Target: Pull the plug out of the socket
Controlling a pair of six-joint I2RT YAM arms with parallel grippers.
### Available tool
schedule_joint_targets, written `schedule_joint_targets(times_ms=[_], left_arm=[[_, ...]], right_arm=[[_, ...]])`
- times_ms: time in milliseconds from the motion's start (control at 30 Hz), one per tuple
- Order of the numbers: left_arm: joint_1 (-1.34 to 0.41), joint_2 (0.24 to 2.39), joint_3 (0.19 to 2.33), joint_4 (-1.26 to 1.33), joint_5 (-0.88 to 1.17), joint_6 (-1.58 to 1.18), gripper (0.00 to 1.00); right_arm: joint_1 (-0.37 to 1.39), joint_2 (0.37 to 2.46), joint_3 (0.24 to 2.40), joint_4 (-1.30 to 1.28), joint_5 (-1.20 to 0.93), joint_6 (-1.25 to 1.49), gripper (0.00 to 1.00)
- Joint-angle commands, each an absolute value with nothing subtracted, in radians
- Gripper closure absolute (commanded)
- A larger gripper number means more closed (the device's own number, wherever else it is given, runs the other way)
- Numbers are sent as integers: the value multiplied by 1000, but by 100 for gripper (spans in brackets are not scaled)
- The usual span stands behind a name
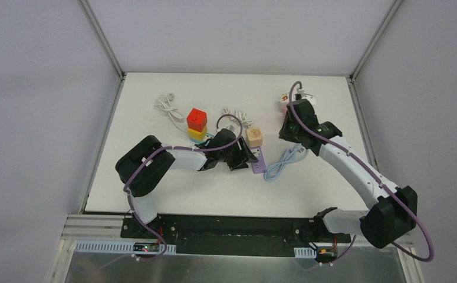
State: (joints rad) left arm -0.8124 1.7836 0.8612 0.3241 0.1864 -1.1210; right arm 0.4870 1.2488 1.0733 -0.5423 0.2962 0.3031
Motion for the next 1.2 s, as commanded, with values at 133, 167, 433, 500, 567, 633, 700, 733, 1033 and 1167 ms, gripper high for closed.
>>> schedule_joint_targets(times_ms=[133,167,433,500,567,633,700,733,1033,1167], left_arm=[[-822,1656,885,48,143,-935,16],[-822,1636,877,43,139,-931,9],[-821,1427,778,-41,60,-890,3],[-822,1377,756,-76,48,-875,3],[-823,1318,736,-129,21,-869,4],[-821,1252,717,-183,-7,-862,4],[-822,1183,703,-249,-45,-851,4],[-822,1151,699,-275,-58,-843,4],[-821,933,699,-449,-179,-812,2],[-822,869,698,-490,-202,-807,1]], right_arm=[[332,1119,882,-641,247,497,100],[318,1109,856,-640,234,516,100],[202,1002,672,-552,101,583,100],[181,977,632,-520,75,591,97],[168,964,603,-505,75,599,89],[157,956,579,-503,90,607,77],[150,946,557,-503,123,623,64],[148,939,550,-503,132,635,58],[142,921,565,-547,248,712,15],[143,884,610,-554,223,652,12]])
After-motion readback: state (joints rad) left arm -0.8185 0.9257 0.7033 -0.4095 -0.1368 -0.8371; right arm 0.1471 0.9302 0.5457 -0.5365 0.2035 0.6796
